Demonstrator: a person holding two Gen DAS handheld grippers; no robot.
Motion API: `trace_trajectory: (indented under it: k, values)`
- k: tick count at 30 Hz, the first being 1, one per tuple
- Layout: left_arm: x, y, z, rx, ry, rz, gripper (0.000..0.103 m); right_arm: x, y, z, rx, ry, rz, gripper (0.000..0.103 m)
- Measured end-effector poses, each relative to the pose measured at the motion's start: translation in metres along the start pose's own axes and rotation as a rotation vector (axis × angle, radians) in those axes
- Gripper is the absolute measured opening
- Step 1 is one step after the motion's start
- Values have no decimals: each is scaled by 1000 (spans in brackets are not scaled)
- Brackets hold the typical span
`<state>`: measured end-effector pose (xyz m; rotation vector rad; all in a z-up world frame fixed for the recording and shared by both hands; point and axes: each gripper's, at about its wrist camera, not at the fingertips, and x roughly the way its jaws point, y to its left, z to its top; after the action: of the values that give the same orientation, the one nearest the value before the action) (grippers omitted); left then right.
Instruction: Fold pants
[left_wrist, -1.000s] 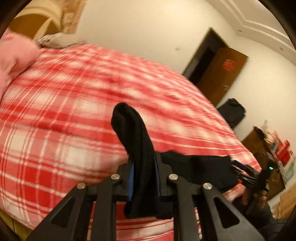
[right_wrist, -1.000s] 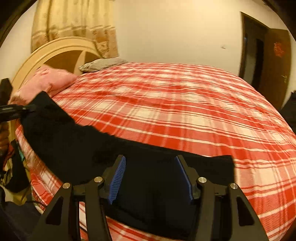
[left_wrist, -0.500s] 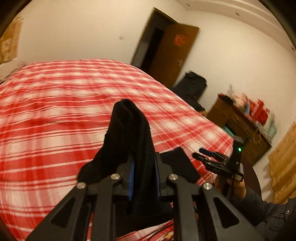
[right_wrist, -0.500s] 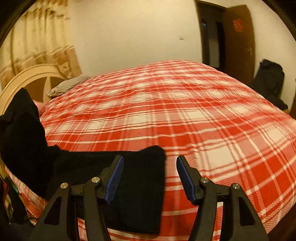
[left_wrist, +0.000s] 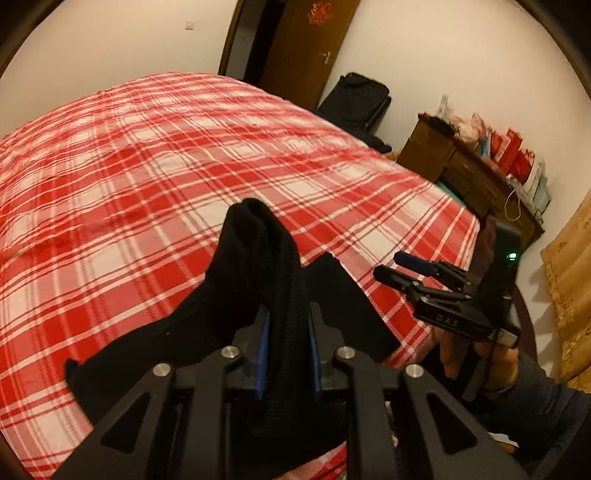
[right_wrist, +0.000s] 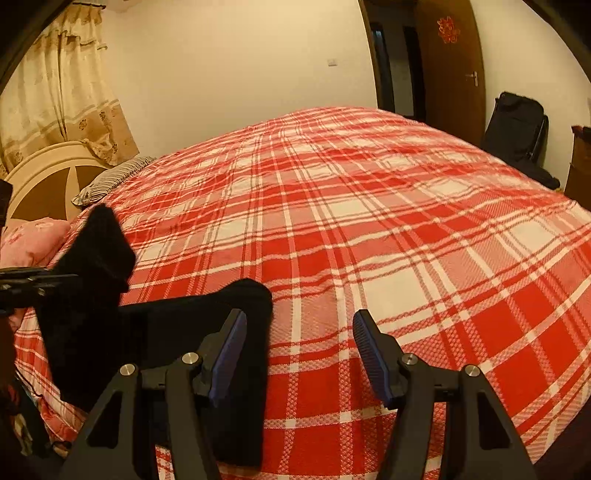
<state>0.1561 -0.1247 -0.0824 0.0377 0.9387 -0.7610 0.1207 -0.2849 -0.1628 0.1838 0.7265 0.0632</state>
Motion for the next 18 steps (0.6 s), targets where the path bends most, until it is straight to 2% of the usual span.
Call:
trace_trajectory:
  k: [5,10,11,14,16,18]
  values:
    - [30,-17,-5,25,49,-16,19,4,-4,-3,24,5,27,62]
    - [45,-24,-13,36,60,-6,25,8,-12,-5,78,21,59,62]
    - [42,-27,-14,45,47,-2,29,8,-12,-5,79,22,63,62]
    - [26,-33,-17,66,4,-24,31,6,-7,-6,71,18,83,62]
    - [16,-35,-17,74,-31,-28,38,4,-4,-6,73,23,109,62]
    - [2,-32,-22,79,-82,5,48,2,-1,-6,87,24,144,62]
